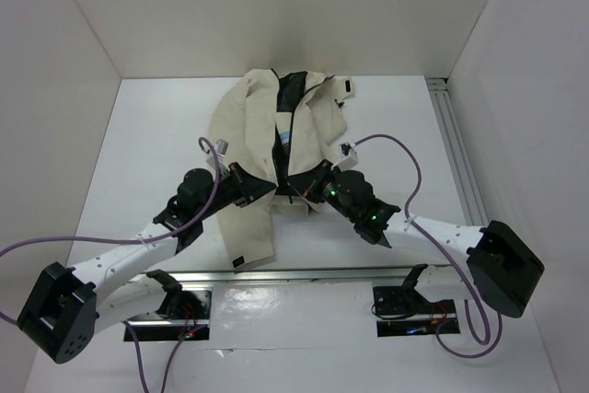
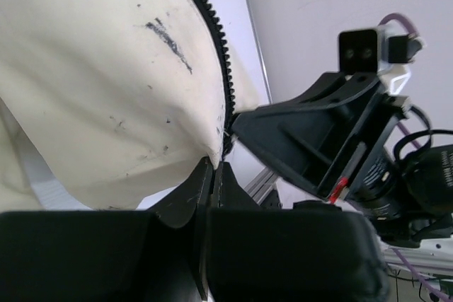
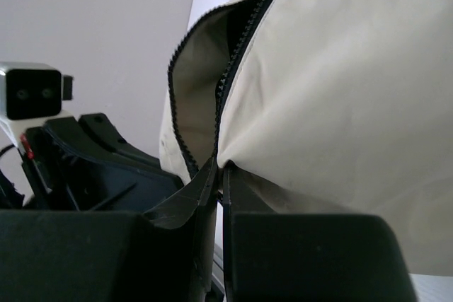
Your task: Zip up the jacket
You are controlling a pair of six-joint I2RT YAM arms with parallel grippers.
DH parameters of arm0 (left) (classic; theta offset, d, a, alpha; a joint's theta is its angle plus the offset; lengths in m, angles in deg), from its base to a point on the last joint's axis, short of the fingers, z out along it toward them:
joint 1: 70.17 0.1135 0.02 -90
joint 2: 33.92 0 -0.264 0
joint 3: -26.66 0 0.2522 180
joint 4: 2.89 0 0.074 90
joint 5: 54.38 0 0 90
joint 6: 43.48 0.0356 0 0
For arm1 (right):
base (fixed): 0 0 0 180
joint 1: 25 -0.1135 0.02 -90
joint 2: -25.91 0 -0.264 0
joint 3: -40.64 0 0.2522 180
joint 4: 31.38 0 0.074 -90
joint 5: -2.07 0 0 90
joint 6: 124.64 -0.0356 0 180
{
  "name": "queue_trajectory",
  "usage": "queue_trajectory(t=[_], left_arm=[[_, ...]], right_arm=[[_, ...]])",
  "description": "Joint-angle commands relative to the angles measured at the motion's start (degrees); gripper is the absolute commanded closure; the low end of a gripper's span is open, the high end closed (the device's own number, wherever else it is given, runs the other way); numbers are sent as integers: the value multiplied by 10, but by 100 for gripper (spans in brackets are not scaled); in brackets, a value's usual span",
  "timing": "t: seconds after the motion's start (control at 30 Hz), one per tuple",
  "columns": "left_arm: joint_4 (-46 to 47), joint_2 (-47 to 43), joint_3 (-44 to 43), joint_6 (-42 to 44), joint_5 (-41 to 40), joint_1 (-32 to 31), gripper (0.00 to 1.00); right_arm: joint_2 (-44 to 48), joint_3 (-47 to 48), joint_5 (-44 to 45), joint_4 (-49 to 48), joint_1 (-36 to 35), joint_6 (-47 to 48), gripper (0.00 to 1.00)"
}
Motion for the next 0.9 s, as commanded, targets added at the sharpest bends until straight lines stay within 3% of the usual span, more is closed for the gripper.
queue_trajectory(t=[0.0, 0.87], left_arm=[[40, 5, -40, 1, -13, -3, 100], [69, 20, -40, 12, -12, -3, 100]], right_arm=[[0, -3, -13, -55, -6, -6, 100], [5, -3, -13, -72, -6, -11, 100]])
